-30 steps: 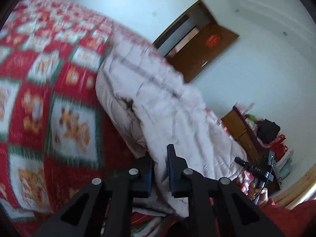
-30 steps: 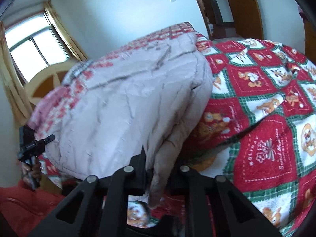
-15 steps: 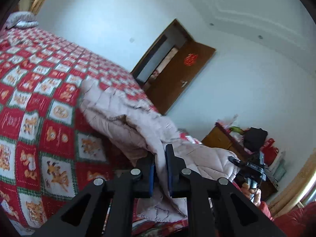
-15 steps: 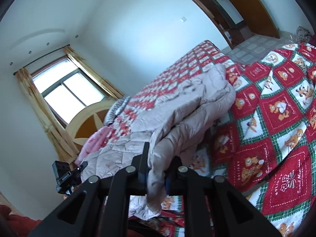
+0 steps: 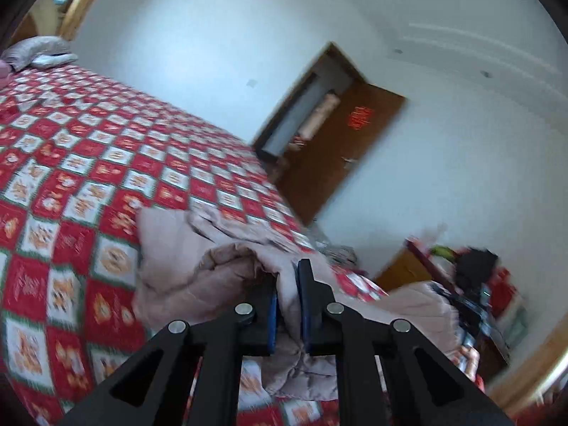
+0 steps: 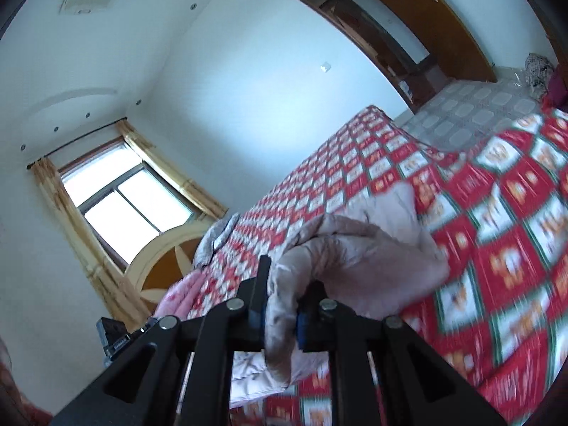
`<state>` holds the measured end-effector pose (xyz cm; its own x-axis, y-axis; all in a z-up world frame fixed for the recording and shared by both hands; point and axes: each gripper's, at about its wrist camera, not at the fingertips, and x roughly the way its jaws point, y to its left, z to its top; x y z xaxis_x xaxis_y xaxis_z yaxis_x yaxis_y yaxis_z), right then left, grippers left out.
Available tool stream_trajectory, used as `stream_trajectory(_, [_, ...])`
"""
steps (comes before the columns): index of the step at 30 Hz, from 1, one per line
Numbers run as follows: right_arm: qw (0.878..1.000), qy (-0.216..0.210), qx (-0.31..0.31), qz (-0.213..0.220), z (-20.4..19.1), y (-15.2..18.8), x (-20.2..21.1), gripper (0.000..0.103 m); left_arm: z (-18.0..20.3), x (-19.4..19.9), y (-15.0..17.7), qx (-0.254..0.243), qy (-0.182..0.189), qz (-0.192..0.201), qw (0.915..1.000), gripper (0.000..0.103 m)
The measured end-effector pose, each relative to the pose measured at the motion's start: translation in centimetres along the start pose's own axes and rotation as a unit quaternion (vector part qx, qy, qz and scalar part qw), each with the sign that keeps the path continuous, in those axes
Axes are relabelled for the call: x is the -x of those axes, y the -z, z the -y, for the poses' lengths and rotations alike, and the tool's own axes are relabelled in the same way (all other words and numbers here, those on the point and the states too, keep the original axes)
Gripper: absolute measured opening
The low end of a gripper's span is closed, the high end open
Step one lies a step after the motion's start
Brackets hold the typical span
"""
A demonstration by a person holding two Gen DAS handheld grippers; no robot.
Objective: Fold large clothes
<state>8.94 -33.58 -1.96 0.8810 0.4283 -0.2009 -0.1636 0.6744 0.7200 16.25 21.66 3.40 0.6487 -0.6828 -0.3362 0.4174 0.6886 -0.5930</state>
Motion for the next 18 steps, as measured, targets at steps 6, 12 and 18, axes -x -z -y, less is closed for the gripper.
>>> stream_trajectory(6, [0.999, 0.047, 0.005, 0.001, 1.4, -6.2, -8.9, 0.014, -4.3, -7.8, -5.2, 0.049, -0.072, -0.019, 0.996, 0.01])
stream_trajectory(12, [0.993, 0.12, -0.009, -0.011, 6.6, -8.6, -19.4, 0.014, -9.6, -17.9, -7.8, 0.088, -0.153, -0.044, 0.9832, 0.01])
stream_trajectory(18, [0.976, 0.212, -0.05, -0.028, 14.8, -6.2, -27.2, 0.018, -16.9, -26.3, -5.4, 0.162, -0.245, -0.115, 0.9489, 0.016])
